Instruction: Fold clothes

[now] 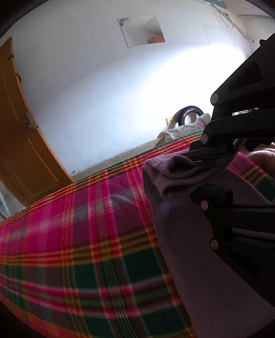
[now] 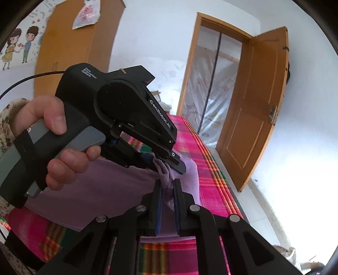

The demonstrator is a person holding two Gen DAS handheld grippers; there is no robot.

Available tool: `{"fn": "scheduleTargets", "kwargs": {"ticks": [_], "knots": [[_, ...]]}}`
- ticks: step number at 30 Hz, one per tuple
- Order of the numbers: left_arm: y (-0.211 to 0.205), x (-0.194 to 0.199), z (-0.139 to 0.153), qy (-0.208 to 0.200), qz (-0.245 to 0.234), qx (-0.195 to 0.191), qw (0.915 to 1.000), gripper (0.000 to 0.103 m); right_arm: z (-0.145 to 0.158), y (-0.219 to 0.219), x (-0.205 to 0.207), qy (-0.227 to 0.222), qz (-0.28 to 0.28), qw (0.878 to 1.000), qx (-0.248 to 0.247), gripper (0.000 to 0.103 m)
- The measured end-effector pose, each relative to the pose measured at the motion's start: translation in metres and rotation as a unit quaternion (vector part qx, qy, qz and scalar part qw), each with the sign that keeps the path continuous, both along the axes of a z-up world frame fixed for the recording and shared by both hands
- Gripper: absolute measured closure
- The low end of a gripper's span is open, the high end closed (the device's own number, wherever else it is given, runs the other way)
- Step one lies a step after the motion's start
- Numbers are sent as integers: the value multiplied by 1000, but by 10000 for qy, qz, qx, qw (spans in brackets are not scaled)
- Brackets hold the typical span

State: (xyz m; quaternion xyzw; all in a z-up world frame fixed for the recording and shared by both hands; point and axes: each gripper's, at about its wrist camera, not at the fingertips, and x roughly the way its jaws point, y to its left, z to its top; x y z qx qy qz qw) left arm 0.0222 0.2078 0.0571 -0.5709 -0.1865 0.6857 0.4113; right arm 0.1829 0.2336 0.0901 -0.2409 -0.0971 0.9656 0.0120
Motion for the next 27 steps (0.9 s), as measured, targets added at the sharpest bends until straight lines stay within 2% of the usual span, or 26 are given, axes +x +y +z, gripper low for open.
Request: {"fn": "scheduleTargets", "kwargs": {"ticks": [4, 10, 14, 19, 27], "knots": [[-26, 6, 14, 102, 163, 95, 9998, 86, 11, -19, 3, 119, 244, 9996, 25, 93], [-62, 28, 29, 319, 379, -41, 9988, 85, 14, -52, 22, 206, 627, 9978, 1, 93], [-87, 38, 31, 386, 532, -142, 9977, 86, 15, -62, 7, 148, 883, 9960, -19, 93], [-93, 27, 0, 329, 699, -283, 9966, 85, 10, -73, -3, 65, 1123, 9936, -71, 93], [-120, 23, -20, 295, 992, -365, 9940, 85, -4, -94, -1, -88, 1492, 9887, -132, 93]]}}
